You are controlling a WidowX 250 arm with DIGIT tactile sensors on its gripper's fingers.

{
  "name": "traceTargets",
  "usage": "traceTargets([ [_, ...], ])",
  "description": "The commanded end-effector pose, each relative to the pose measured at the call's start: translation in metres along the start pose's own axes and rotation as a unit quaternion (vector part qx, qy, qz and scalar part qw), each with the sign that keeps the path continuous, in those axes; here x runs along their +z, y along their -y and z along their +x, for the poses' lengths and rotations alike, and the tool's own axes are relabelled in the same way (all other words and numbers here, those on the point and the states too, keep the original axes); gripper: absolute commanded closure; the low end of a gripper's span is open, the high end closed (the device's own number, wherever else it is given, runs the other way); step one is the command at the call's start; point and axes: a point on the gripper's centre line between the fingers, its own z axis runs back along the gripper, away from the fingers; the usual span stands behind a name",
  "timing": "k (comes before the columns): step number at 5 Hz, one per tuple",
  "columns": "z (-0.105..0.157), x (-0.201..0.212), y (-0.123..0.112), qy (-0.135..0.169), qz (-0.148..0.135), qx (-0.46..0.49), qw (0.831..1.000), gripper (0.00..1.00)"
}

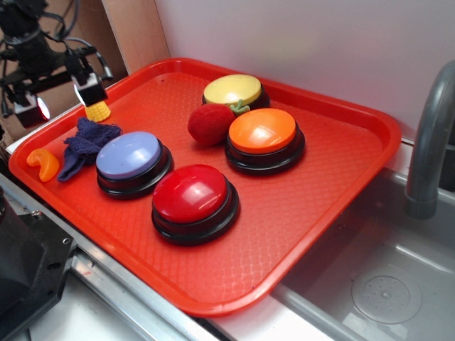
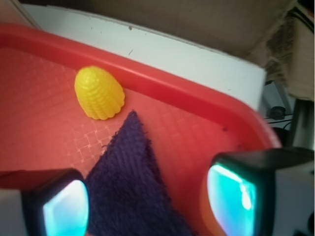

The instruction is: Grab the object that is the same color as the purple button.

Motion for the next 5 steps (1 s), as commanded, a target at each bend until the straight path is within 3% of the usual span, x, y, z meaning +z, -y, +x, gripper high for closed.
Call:
traceTargets([
  [1,0.010,-0.021,0.007,-0.004,-0.018,-0.001,1.000,0.00],
  [3,0.006,-0.036,0.007,-0.010,-0.017,-0.009,1.000,0.00],
  [4,0.004,-0.036,0.007,-0.008,-0.014,-0.007,1.000,1.00],
  [5,0.003,-0.036,0.006,-0.006,-0.011,-0.003,1.000,1.00],
])
